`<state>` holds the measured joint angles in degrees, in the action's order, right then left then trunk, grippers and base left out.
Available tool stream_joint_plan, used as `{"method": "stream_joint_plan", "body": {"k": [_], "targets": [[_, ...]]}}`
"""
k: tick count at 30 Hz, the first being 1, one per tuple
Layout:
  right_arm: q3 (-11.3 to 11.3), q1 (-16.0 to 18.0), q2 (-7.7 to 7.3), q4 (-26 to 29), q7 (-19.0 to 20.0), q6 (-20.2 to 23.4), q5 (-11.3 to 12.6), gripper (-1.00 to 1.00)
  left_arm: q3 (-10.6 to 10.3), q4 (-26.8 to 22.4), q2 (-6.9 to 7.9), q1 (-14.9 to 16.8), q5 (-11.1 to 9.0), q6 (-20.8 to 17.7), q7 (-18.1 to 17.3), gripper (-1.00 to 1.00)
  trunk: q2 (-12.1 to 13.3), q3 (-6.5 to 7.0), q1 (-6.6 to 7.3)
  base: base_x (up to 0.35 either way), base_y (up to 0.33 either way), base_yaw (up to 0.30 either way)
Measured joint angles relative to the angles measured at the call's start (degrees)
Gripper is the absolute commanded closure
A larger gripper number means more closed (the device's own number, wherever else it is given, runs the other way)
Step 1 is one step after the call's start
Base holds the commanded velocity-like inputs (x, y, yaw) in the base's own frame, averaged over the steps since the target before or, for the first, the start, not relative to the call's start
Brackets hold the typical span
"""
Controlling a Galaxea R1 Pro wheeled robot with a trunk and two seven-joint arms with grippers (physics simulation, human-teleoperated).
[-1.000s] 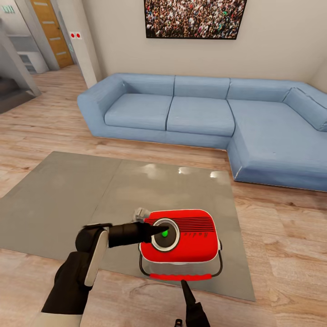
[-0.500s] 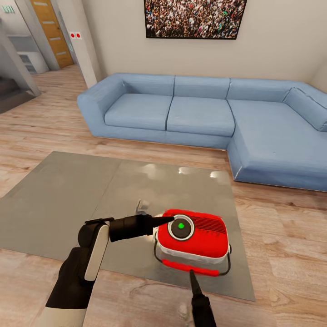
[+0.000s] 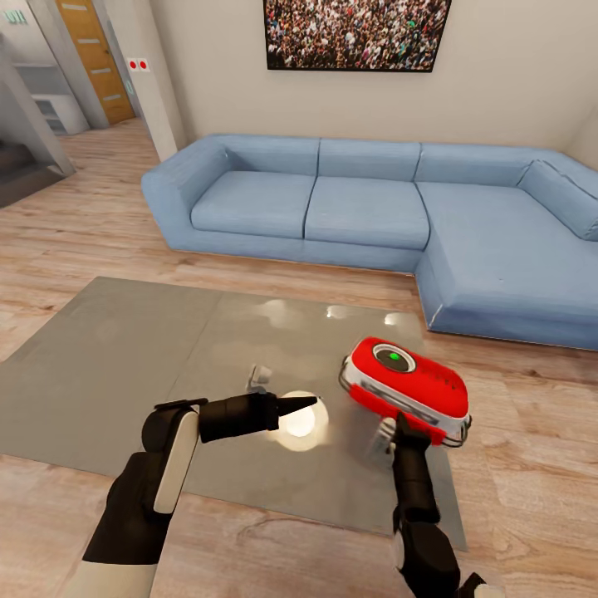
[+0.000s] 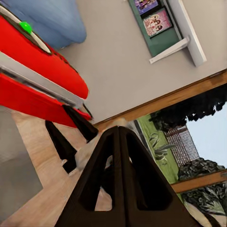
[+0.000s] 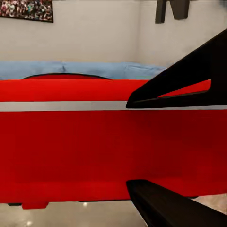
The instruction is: Turn on the radio receiver that's on the table in the living room.
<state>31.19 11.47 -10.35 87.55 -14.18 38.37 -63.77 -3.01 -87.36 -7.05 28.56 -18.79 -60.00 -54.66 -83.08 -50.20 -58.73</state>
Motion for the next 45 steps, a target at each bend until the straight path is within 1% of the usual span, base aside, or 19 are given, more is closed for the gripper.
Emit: {"method": "stream_joint_plan", "body": {"k": [3,4,5,6,7,9,10,12,13,14,15,16,19,24,28,31,34,39,45], "targets": [[-5.7,4.01,0.19,0.91,11.1,0.15,-0.25,1.0,0.08,0.19,0.06,0.0,0.13,0.0,0.0,1.0,0.0,0.0,0.0,0.0,0.0,0.0],[-8.04,6.55,0.34,1.03,17.19,0.28,-0.34,1.0,0.13,0.34,0.08,0.0,0.22,0.01,-0.01,1.0,0.0,0.0,0.0,0.0,0.0,0.0],[-9.16,7.57,0.41,1.08,19.51,0.32,-0.74,1.0,0.15,0.37,0.11,0.0,0.23,0.0,0.0,1.0,0.0,0.0,0.0,0.0,0.0,0.0],[-11.86,10.35,0.68,1.12,26.14,0.57,0.06,1.0,0.16,0.52,0.14,0.01,0.29,0.02,-0.01,1.0,0.0,0.01,0.0,0.0,0.0,0.0],[-15.25,13.42,1.43,0.52,32.98,1.22,-0.19,1.0,0.18,0.69,0.17,0.0,0.33,0.02,0.0,1.0,0.0,0.0,0.0,0.0,0.0,0.0],[-19.27,17.78,2.8,1.21,41.56,2.27,-1.17,1.0,0.18,0.95,0.18,0.0,0.33,0.01,0.0,1.0,0.0,0.01,0.0,0.0,0.0,0.0],[-21.58,20.71,3.46,1.17,46.78,4.25,-0.5,1.0,0.19,1.04,0.18,0.0,0.36,0.01,0.04,1.0,0.0,0.0,0.0,0.0,0.0,0.0],[-23.53,25.83,3.91,1.16,53.55,8.43,-0.86,1.0,0.19,1.19,0.19,0.0,0.37,0.01,0.4,1.0,0.0,0.0,0.0,0.0,0.0,0.0],[-23.86,27.89,3.96,1.24,56.01,9.96,-1.31,1.0,0.19,1.21,0.19,0.0,0.36,0.01,0.82,1.0,0.0,0.01,0.0,0.0,0.0,0.0],[-24.21,31.04,3.95,1.16,60.4,14.02,-1.23,1.0,0.2,1.25,0.16,0.0,0.37,0.02,1.67,1.0,0.0,0.0,0.0,0.0,0.0,0.0],[-24.27,33.26,3.93,1.24,63.35,15.39,-0.95,1.0,0.19,1.29,0.14,0.0,0.35,0.01,2.1,1.0,0.0,0.01,0.0,0.0,0.0,0.0],[-24.35,34.32,3.92,1.22,64.81,16.68,-0.44,1.0,0.19,1.29,0.13,0.01,0.34,0.01,2.27,1.0,0.0,0.01,0.0,0.0,0.0,0.0],[-25.57,39.28,3.69,1.17,71.73,21.25,-1.14,1.0,0.19,1.34,0.16,0.0,0.34,0.0,2.73,1.0,0.0,0.01,0.0,0.0,0.0,0.0],[-28.33,42.73,3.57,0.83,79.61,21.63,-0.79,1.0,0.2,1.83,0.19,0.0,0.35,0.01,2.95,1.0,0.0,0.0,0.0,0.0,0.0,0.0],[-30.14,43.02,3.87,0.31,82.22,21.63,-0.89,1.0,0.2,2.45,0.19,0.0,0.34,0.0,2.98,1.0,0.0,0.0,0.0,0.0,0.0,0.0],[-31.75,43.07,4.08,-3.25,86.99,21.63,0.02,1.0,0.19,2.61,0.19,0.01,0.34,0.01,2.98,1.0,0.0,-0.01,0.0,0.0,0.0,0.0],[-32.04,43.09,4.21,-4.16,88.48,21.54,-0.97,1.0,0.2,2.61,0.19,0.0,0.34,0.0,2.99,1.0,0.0,0.0,0.0,0.0,0.0,0.0],[-32.17,43.1,4.26,-4.19,90.86,21.63,1.17,1.0,0.2,2.63,0.19,0.01,0.33,0.0,2.98,1.0,0.0,0.0,0.0,0.0,0.0,0.0],[-32.08,43.1,3.84,-3.84,91.64,21.61,1.33,1.0,0.28,2.63,0.19,0.0,0.33,0.0,2.99,1.0,0.0,0.0,0.0,0.0,0.0,0.0]]}}
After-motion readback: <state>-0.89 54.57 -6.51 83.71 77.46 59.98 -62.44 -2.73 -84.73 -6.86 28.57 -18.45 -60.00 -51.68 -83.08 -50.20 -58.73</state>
